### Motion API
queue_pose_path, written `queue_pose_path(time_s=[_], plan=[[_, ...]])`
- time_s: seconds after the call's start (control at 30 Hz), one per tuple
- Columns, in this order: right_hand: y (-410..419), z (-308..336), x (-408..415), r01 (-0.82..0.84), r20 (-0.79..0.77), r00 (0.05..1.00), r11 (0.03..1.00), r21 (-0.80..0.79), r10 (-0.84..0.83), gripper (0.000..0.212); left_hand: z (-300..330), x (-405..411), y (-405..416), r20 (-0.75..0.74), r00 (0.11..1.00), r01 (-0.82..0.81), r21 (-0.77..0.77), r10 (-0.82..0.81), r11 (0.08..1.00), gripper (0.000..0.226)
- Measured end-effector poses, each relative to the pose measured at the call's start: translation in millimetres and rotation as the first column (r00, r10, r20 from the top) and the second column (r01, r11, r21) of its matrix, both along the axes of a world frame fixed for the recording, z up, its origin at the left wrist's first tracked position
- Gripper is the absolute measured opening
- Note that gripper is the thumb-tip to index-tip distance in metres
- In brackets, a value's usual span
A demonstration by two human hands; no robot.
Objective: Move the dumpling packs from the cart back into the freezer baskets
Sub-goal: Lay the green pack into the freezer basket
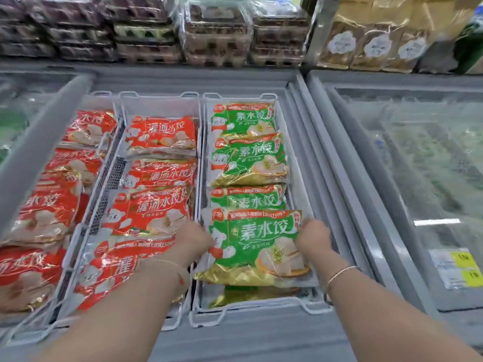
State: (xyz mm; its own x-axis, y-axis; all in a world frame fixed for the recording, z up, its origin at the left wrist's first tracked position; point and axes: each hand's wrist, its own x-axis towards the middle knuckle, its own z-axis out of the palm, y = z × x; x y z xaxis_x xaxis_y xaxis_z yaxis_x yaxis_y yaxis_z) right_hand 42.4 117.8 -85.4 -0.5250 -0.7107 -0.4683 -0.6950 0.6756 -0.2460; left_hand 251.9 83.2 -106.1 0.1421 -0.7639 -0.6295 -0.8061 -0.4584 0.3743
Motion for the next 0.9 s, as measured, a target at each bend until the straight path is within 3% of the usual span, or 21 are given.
queue_pose_path(time_s=[0.1, 0.17, 0.27, 0.5, 0.6, 0.7, 0.9], plan=[[8.3, -19.3, 0.9, -0.087, -0.013, 0.996, 0.994, 0.064, 0.089, 0.028, -24.0, 1.5, 13.6, 0.028, 0.999, -0.047, 0.113, 0.044, 0.992, 0.032], [14.5, -31.6, 0.5, -0.123, -0.031, 0.991, 0.985, 0.12, 0.128, 0.028, -35.3, -0.1, 21.1, 0.035, 0.999, -0.042, 0.126, 0.038, 0.991, 0.01], [19.5, -44.5, -2.3, -0.089, -0.027, 0.995, 0.989, 0.119, 0.093, 0.03, -52.7, -0.6, 29.9, 0.089, 0.996, -0.02, 0.114, 0.009, 0.993, 0.017], [16.7, -62.4, -11.5, 0.047, 0.059, 0.997, 0.993, 0.106, -0.054, 0.024, -72.6, -2.9, 37.8, 0.147, 0.989, -0.041, 0.211, 0.009, 0.977, 0.004], [14.9, -70.4, -15.6, 0.077, 0.075, 0.994, 0.991, 0.109, -0.085, 0.022, -73.0, -10.1, 40.1, 0.177, 0.984, -0.022, 0.208, -0.015, 0.978, 0.031], [14.4, -69.7, -17.0, 0.06, 0.065, 0.996, 0.99, 0.125, -0.069, 0.024, -69.2, -13.9, 38.9, 0.186, 0.982, -0.012, 0.201, -0.026, 0.98, 0.04], [10.7, -55.2, -19.5, 0.036, 0.06, 0.997, 0.983, 0.178, -0.048, 0.027, -45.7, -3.8, 31.2, 0.175, 0.977, 0.099, 0.154, -0.126, 0.983, 0.012]])
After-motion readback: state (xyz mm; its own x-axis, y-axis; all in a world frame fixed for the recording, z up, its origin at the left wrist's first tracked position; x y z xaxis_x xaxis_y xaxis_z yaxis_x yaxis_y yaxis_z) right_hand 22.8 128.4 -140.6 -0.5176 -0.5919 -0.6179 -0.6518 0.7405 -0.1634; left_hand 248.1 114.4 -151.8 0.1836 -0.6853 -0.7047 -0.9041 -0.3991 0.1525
